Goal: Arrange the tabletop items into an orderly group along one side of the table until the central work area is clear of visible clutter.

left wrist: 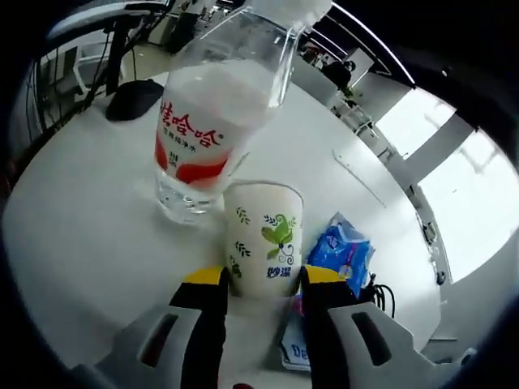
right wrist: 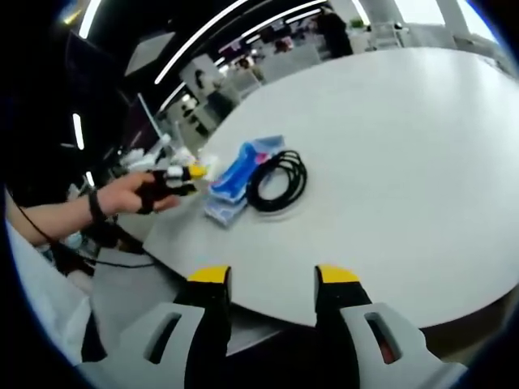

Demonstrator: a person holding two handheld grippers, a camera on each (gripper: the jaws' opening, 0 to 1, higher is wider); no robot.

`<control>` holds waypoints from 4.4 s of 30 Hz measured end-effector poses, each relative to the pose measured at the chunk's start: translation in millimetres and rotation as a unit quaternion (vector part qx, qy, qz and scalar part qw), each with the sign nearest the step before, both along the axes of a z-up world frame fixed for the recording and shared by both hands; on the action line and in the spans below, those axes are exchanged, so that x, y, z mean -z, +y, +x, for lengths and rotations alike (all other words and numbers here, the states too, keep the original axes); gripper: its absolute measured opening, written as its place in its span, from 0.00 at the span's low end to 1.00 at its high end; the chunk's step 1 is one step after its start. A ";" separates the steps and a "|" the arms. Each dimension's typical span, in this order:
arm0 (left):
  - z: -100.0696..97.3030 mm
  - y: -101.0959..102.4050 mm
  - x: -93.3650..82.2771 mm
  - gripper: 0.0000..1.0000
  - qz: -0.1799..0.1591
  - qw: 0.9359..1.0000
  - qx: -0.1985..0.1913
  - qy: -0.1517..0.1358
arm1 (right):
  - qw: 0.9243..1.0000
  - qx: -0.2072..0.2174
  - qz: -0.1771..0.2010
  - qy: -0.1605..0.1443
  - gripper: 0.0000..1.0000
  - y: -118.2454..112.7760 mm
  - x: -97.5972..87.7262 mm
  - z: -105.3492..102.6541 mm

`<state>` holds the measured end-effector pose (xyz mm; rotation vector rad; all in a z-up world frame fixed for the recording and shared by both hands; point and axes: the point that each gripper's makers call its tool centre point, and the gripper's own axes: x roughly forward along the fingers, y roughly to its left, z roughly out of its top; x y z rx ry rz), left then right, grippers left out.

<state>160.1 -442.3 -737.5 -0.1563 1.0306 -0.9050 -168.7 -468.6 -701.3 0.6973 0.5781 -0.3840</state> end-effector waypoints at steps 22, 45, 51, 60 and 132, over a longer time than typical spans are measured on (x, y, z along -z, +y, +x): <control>-23.6 79.5 1.1 0.34 0.055 0.997 0.048 -0.020 | 1.000 -0.012 0.007 -0.001 0.39 7.0 5.9 9.7; -47.5 110.3 14.7 0.38 0.104 0.986 0.120 -0.043 | 1.000 -0.020 0.008 -0.002 0.39 10.2 6.0 15.6; -44.5 109.6 16.1 0.41 0.111 0.984 0.126 -0.063 | 1.000 -0.018 0.007 -0.003 0.39 7.9 5.3 15.1; -43.4 107.7 18.9 0.38 0.102 0.985 0.124 -0.064 | 1.000 -0.020 0.006 -0.003 0.39 7.8 3.9 16.8; -182.8 73.9 -28.2 0.37 -0.003 0.874 0.469 -0.128 | 0.968 -0.235 0.022 -0.083 0.30 64.5 -34.9 146.5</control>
